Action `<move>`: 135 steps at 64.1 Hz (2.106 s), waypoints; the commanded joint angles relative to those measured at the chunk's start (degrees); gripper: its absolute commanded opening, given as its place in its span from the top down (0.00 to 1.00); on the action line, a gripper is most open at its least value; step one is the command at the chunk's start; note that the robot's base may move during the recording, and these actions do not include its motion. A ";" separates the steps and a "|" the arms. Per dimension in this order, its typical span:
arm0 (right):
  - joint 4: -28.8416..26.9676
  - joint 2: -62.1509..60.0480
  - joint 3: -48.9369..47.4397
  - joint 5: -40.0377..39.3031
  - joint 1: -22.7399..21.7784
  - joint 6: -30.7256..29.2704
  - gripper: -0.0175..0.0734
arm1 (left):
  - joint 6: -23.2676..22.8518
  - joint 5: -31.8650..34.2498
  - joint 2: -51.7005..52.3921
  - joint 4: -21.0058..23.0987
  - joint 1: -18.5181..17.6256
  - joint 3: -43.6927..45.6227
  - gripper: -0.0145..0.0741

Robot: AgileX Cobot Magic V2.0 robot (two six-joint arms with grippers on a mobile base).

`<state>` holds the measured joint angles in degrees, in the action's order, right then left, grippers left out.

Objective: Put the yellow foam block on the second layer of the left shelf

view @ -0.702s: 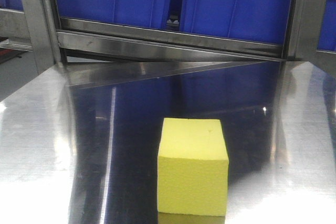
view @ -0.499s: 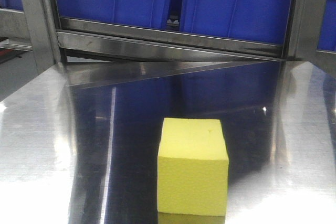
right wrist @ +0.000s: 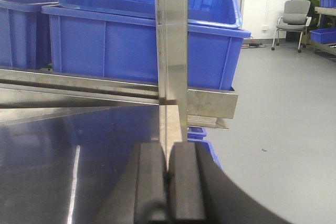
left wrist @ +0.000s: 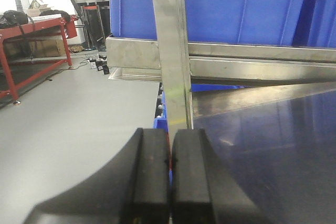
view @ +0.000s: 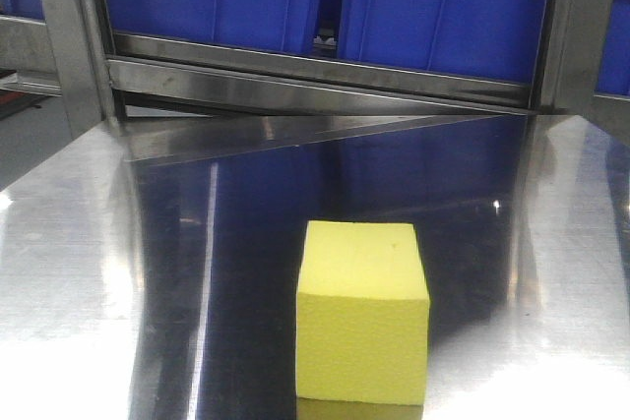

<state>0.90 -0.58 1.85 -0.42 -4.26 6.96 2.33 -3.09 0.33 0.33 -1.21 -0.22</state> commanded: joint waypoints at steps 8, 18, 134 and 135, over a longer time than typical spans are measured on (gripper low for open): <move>0.47 -1.11 -1.34 -4.72 -0.04 -0.44 0.76 | -0.22 4.73 1.16 0.29 -0.35 -1.51 0.70; 0.47 -1.11 -1.34 -4.41 -0.04 -0.44 0.76 | -0.22 4.73 1.16 0.29 -0.35 -1.51 0.70; 13.04 65.90 -55.89 48.49 44.26 44.16 0.11 | -0.22 4.73 1.16 0.29 -0.35 -1.51 0.70; 13.04 66.66 -56.49 48.84 44.69 44.61 0.11 | -0.22 4.73 1.16 0.29 -0.35 -1.51 0.70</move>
<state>12.25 62.67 -49.57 47.50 37.86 49.42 2.33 -3.09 0.33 0.33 -1.21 -0.22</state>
